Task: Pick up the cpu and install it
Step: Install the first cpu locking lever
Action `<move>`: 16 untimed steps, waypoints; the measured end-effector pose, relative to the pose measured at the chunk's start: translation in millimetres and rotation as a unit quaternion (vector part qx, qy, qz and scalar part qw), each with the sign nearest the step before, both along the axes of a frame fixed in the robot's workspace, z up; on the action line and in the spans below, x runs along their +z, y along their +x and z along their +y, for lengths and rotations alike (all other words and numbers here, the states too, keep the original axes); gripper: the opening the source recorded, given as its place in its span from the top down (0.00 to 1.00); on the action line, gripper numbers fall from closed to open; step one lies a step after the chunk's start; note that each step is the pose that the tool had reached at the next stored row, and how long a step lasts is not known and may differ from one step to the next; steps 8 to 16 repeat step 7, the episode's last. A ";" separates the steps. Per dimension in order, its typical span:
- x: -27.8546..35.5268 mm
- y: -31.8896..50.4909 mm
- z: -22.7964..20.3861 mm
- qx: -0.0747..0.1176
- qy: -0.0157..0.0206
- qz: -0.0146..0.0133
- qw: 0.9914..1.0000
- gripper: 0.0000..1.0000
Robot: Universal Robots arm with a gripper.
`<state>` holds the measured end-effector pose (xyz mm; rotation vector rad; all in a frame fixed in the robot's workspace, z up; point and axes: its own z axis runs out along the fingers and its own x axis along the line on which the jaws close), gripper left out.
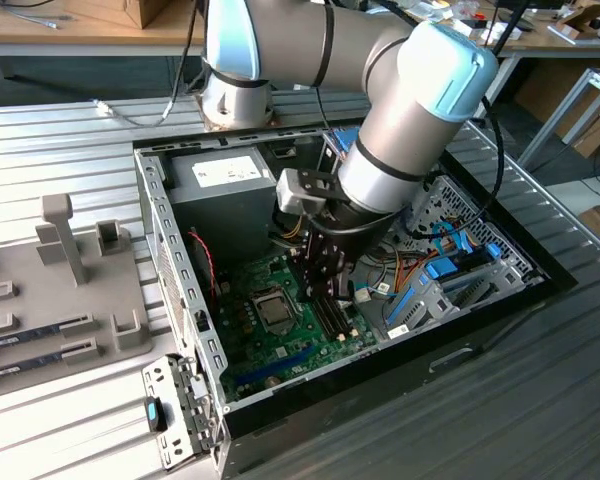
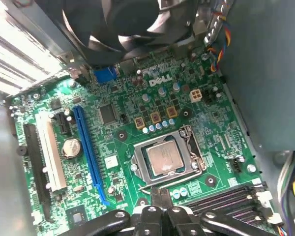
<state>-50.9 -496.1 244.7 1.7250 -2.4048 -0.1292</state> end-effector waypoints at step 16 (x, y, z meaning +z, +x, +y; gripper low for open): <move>13.7 0.5 0.0 0.000 0.000 0.000 1.000 0.89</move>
